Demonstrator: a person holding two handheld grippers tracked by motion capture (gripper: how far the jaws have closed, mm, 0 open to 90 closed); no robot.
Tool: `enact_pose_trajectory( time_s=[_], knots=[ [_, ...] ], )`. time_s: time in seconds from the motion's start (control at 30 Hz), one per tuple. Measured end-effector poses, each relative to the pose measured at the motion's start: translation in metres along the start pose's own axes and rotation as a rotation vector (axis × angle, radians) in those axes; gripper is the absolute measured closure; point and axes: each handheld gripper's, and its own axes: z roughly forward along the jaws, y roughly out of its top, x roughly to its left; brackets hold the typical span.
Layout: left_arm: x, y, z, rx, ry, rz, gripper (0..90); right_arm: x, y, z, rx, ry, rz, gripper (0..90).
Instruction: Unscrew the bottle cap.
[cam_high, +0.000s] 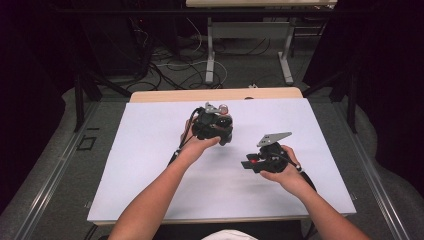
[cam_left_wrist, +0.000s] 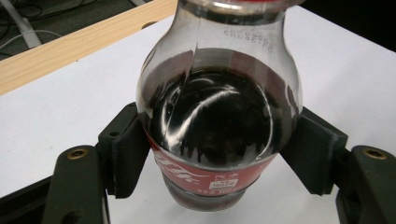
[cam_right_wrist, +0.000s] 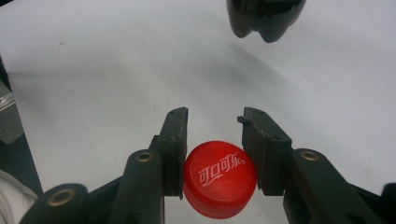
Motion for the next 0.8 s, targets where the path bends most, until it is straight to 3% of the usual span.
enact_pose_trajectory(
  time_s=[0.23, 0.3, 0.47, 0.53, 0.57, 0.8],
  knots=[
    [0.011, -0.004, 0.015, 0.017, 0.029, -0.032, 29.8, -0.003, 0.001, 0.0, 0.02, 0.004, -0.009, 61.2],
    [0.014, -0.005, 0.017, 0.022, 0.034, -0.026, 29.8, -0.002, 0.001, 0.001, 0.003, -0.001, 0.006, 61.2],
    [0.019, -0.007, 0.023, 0.022, 0.046, -0.048, 29.8, -0.005, 0.001, 0.001, 0.018, -0.011, 0.003, 61.2],
    [0.019, -0.009, 0.025, 0.023, 0.045, -0.062, 29.7, -0.006, 0.0, 0.002, -0.003, -0.015, 0.0, 61.2],
    [0.02, -0.009, 0.025, 0.035, 0.046, -0.035, 29.7, -0.006, 0.0, 0.003, -0.005, -0.01, 0.005, 61.2],
    [0.019, -0.017, 0.03, 0.044, 0.04, -0.031, 29.7, -0.007, 0.0, 0.004, 0.007, -0.008, 0.009, 61.2]
  ],
)
